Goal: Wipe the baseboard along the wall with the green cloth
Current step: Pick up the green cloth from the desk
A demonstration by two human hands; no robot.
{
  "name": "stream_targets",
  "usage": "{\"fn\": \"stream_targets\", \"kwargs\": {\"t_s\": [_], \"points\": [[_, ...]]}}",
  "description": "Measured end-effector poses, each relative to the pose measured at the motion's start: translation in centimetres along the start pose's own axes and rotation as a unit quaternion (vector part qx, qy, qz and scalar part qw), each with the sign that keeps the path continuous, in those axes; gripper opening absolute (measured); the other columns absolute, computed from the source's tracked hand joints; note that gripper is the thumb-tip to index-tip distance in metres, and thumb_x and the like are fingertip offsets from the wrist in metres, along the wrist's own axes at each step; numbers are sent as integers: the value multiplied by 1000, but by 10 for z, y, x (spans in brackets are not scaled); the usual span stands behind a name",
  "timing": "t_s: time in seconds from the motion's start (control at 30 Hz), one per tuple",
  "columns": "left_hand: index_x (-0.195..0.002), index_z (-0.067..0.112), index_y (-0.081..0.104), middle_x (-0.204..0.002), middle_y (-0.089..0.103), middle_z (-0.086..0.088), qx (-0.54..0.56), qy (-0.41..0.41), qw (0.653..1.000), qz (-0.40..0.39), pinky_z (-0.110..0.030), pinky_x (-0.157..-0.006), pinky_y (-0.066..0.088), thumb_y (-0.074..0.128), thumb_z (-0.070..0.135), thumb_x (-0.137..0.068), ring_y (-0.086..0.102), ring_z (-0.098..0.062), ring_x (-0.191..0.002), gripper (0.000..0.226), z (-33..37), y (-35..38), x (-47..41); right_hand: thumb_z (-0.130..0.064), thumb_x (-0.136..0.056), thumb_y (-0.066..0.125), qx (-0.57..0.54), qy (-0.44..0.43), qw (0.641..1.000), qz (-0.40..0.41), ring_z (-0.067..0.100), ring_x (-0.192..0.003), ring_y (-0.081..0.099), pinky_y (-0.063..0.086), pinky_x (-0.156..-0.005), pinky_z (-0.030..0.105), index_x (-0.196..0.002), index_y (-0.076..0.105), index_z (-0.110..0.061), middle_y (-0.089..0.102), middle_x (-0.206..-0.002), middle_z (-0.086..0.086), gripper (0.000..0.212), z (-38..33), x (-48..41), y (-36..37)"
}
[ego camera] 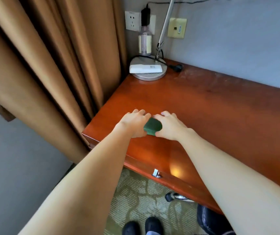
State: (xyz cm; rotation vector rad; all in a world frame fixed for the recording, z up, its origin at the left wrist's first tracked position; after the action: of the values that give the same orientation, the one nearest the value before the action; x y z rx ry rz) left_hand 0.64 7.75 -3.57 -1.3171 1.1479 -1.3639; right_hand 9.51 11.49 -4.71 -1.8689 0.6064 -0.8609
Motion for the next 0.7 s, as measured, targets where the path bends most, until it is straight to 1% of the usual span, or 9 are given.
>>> {"fn": "stream_targets", "kwargs": {"t_s": [0.07,0.17,0.23,0.3,0.4,0.47,0.6,0.7], "points": [[-137,18,35,-140,39,-5,-34,20,999,-11,-34,-96,42,59,34,-85,39,-23,-123,59,5,15,-8,-32,-84,61,17,8,1000,-15,30,-131,24,36,-101,49,-141,30,-26,23,-148,5,65,2,-2,18],[-143,16,28,-149,26,-6,-63,47,997,-28,-38,-107,31,56,36,-87,27,-23,-134,65,8,32,-21,-30,-85,57,49,24,998,-18,28,-134,17,32,-101,51,-143,27,-25,17,-151,3,65,9,-8,31],[-145,14,21,-152,20,-6,-69,46,995,-49,-38,-109,26,53,37,-89,20,-23,-138,69,8,44,-26,-29,-86,55,66,34,997,-17,27,-135,15,28,-101,51,-143,24,-27,16,-151,3,65,13,-9,38],[-146,13,19,-153,18,-7,-59,46,996,-50,-37,-110,25,51,36,-90,19,-23,-138,68,6,50,-32,-25,-87,54,71,41,997,-9,26,-135,15,28,-102,50,-144,22,-27,16,-151,3,65,18,-12,41],[-144,11,23,-150,24,-8,-56,46,997,-25,-37,-106,30,49,30,-91,25,-25,-136,62,5,50,-37,-20,-90,52,90,41,995,15,27,-134,19,31,-101,47,-143,24,-24,21,-150,5,60,19,-16,42],[-140,9,28,-145,33,-9,-71,43,997,-8,-37,-99,35,49,26,-91,32,-25,-131,56,6,51,-38,-15,-91,50,114,45,992,35,28,-131,24,34,-98,45,-141,27,-21,25,-147,7,55,17,-18,43],[-123,8,43,-123,53,-7,-99,25,994,44,-32,-86,40,52,11,-88,48,-26,-112,37,9,50,-37,-3,-89,47,150,44,984,80,29,-123,32,39,-91,42,-138,29,-15,35,-139,7,54,14,-18,42],[-113,9,48,-110,60,-5,-85,13,995,58,-31,-82,38,52,4,-84,53,-26,-101,30,11,48,-29,0,-88,46,149,28,984,94,28,-119,36,40,-87,40,-136,32,-14,41,-131,6,52,10,-15,42]]}}
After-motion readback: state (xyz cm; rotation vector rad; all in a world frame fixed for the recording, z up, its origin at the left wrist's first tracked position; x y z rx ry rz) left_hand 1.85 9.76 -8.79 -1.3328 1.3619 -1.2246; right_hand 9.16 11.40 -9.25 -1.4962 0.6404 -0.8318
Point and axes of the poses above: each hand's wrist, its own x-axis away from the middle knuckle, its own y-axis out of the palm, z = x × y, the point moved 7 cm from there along -x, towards the middle knuckle
